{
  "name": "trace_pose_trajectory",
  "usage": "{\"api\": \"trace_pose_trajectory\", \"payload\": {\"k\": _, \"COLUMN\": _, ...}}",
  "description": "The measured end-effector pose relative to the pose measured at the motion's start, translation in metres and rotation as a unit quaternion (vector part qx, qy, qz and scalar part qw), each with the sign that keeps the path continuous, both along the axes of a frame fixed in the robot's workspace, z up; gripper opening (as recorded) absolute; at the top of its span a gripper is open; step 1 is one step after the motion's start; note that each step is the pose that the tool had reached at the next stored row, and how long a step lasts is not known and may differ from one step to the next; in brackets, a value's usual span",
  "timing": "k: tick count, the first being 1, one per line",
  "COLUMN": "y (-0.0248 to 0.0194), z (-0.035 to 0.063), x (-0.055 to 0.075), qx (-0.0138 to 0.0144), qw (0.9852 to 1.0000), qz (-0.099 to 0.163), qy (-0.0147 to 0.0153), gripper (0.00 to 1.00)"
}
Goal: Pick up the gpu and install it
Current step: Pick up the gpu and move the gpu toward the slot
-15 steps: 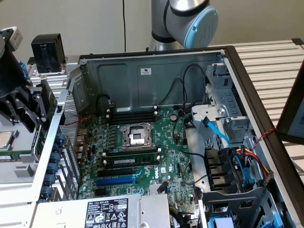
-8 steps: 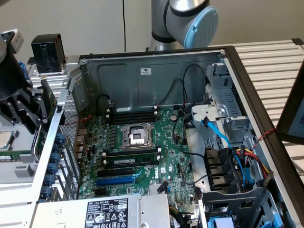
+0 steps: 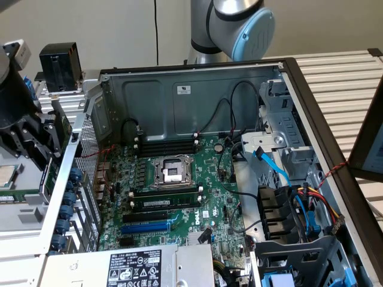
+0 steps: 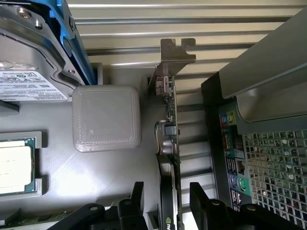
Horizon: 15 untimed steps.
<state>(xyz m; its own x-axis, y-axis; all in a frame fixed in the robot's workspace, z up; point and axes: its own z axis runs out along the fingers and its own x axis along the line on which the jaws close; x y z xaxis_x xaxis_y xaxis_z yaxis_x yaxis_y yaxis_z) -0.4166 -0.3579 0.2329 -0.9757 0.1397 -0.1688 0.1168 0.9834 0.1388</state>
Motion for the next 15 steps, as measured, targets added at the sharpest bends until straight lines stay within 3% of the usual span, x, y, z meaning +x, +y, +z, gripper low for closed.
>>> {"api": "trace_pose_trajectory", "payload": {"k": 5, "y": 0.0, "z": -0.0027, "x": 0.0001, "qx": 0.0, "qw": 1.0, "qz": 0.002, "qy": 0.0, "gripper": 0.51}}
{"api": "trace_pose_trajectory", "payload": {"k": 7, "y": 0.0, "z": -0.0031, "x": 0.0003, "qx": 0.0, "qw": 1.0, "qz": 0.002, "qy": -0.0001, "gripper": 0.48}}
{"api": "trace_pose_trajectory", "payload": {"k": 8, "y": 0.0, "z": -0.0033, "x": 0.0005, "qx": 0.0, "qw": 1.0, "qz": 0.002, "qy": -0.0001, "gripper": 0.41}}
{"api": "trace_pose_trajectory", "payload": {"k": 15, "y": 0.0, "z": -0.0046, "x": 0.0026, "qx": 0.0001, "qw": 1.0, "qz": 0.003, "qy": 0.0, "gripper": 0.41}}
